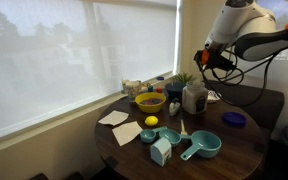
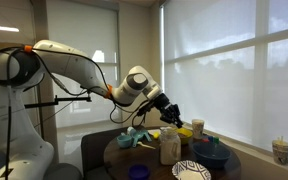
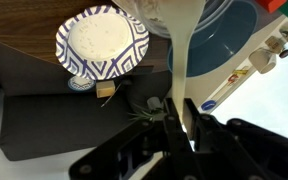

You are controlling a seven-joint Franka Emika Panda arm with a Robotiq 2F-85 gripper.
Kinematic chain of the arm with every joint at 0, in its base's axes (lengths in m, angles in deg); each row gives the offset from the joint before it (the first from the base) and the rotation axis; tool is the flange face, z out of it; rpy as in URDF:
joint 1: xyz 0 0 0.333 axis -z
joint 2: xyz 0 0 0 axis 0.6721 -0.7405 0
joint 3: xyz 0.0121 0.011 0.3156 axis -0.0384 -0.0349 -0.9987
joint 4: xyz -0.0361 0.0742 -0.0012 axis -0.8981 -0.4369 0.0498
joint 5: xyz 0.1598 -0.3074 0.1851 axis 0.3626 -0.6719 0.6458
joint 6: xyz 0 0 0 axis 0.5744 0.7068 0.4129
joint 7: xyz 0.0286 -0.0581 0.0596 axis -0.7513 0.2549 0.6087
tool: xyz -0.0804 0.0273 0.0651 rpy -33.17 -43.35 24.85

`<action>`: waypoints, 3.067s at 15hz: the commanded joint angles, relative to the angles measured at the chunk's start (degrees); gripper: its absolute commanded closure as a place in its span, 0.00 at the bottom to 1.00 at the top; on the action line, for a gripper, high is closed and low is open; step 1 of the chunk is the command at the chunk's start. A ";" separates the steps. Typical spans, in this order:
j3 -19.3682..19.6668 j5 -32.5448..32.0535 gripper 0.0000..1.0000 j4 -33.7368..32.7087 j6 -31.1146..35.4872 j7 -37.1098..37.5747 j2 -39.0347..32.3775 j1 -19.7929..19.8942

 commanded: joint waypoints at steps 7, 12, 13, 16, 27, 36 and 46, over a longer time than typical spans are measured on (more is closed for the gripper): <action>1.75 8.99 0.97 -5.68 -7.35 1.43 -2.23 -1.58; 3.57 17.04 0.97 -7.74 -9.32 -0.38 -2.79 -1.56; 3.94 18.86 0.97 -7.97 -9.52 -1.02 -2.81 -1.67; 3.85 18.12 0.88 -6.39 -8.60 -0.71 -1.88 -0.98; 6.89 29.99 0.97 -5.67 -10.83 -9.90 0.60 -2.18; 8.17 39.38 0.97 -1.45 -18.90 -24.25 8.75 -2.85; 10.86 39.15 0.97 11.92 -26.51 -42.48 20.64 0.19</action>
